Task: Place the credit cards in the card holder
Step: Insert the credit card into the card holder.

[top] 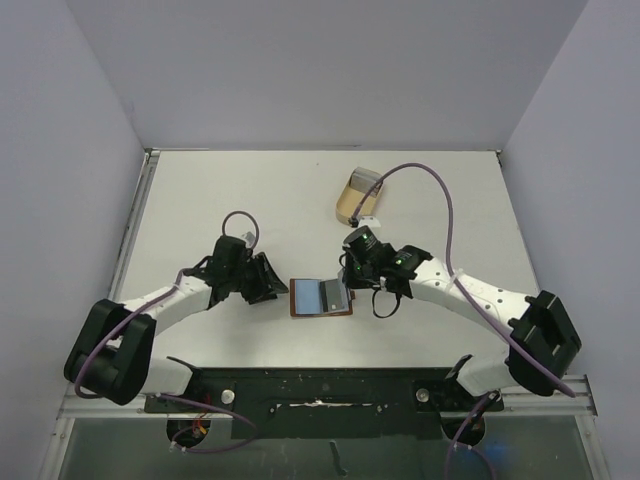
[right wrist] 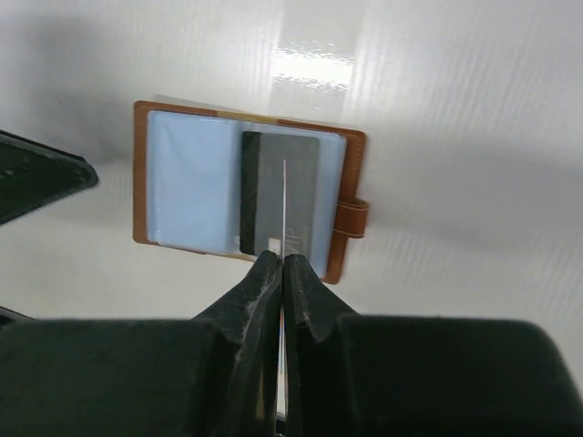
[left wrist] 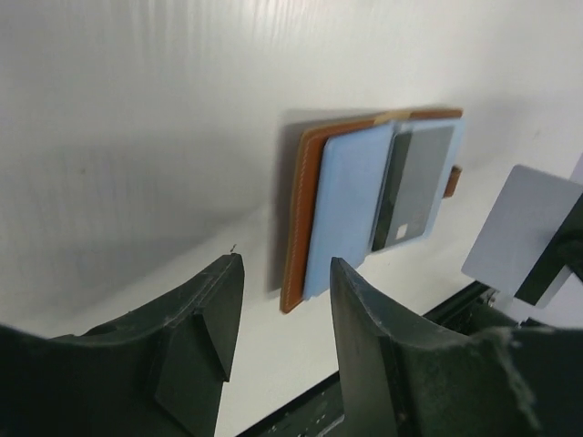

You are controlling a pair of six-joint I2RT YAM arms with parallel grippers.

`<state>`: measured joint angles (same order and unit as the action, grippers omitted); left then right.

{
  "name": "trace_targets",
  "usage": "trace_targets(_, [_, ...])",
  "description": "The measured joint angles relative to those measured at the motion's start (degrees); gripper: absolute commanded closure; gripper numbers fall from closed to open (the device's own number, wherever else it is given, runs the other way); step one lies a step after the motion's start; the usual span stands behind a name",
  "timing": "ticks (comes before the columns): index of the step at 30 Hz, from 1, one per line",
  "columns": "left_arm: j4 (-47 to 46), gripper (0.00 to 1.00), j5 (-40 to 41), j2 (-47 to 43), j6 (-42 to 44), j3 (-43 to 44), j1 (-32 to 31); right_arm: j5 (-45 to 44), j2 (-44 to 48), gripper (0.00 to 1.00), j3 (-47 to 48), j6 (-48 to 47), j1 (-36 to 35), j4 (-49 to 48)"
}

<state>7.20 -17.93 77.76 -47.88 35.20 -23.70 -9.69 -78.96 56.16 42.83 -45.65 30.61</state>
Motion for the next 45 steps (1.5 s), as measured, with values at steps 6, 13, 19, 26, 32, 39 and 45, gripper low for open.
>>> trace_targets(6, [-8.02,0.58,-8.28,2.01,-2.49,-7.32,0.31,1.64,-5.33,1.0,1.99,0.33,-2.49,-3.69])
trace_targets(13, [-15.32,0.66,-12.28,3.93,-4.61,-9.18,0.46,2.89,-9.49,1.0,2.12,0.46,-2.84,-6.88])
trace_targets(19, [-18.78,0.74,-13.35,5.44,-5.29,-9.22,0.52,3.89,-12.5,1.0,2.12,0.46,-2.84,-9.09])
trace_targets(26, [-21.49,1.0,-13.92,6.71,-6.32,-10.54,0.52,4.68,-14.19,1.0,2.12,0.55,-2.84,-10.32])
trace_targets(32, [-22.45,1.0,-14.08,6.84,-6.58,-10.82,0.52,4.13,-14.58,1.0,2.34,1.36,-2.84,-9.97])
trace_targets(39, [-23.1,1.0,-14.03,6.93,-6.93,-11.17,0.52,0.87,-14.64,1.0,2.95,1.4,-2.95,-6.88])
trace_targets(45, [-23.32,1.0,-13.99,7.54,-7.02,-11.43,0.52,-0.9,-14.53,1.0,2.97,1.36,-3.15,-6.25])
